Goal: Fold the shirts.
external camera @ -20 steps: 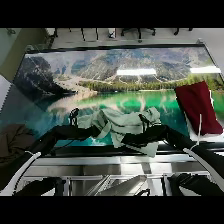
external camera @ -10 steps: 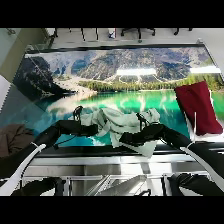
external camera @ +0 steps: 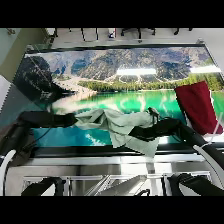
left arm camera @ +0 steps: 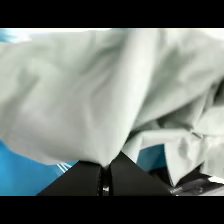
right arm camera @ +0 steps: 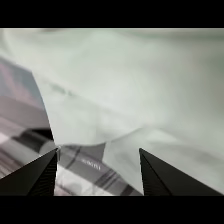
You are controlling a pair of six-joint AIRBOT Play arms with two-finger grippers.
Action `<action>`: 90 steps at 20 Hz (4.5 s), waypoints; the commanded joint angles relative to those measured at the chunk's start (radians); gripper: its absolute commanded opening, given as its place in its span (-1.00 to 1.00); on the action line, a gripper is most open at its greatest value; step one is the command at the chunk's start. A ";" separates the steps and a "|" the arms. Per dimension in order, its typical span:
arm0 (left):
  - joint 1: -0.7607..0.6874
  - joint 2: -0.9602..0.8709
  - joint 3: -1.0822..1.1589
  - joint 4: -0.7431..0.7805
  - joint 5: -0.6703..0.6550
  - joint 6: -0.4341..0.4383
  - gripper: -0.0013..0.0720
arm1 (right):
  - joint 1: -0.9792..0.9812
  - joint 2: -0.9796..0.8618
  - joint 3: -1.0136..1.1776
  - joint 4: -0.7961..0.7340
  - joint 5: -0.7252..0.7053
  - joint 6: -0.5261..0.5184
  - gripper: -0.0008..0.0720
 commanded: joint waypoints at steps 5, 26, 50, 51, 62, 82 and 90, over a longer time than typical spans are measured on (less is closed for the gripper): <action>0.279 0.182 -0.150 0.012 0.057 0.054 -0.93 | -0.288 0.027 0.008 -0.163 -0.178 -0.029 0.60; 0.060 0.064 0.159 0.010 0.157 0.032 -0.93 | -0.179 -0.044 0.130 0.053 -0.062 -0.137 -0.93; 0.121 0.079 0.397 -0.039 0.337 0.014 -0.93 | -0.511 0.190 1.064 -0.084 -0.391 -0.004 -0.93; 0.082 0.014 0.293 -0.040 0.279 0.014 -0.93 | -0.488 0.140 0.981 -0.084 -0.378 -0.025 -0.93; 0.025 -0.633 0.417 -0.118 0.103 0.033 -0.93 | -0.380 -0.417 0.641 -0.001 -0.042 -0.180 -0.93; 0.103 -0.313 -0.106 -0.142 0.062 0.029 0.93 | -0.504 -0.357 0.700 -0.151 -0.305 -0.179 0.79; -0.039 -0.466 0.076 -0.160 0.056 0.041 -0.81 | -0.505 -0.357 0.699 -0.249 -0.318 -0.163 0.79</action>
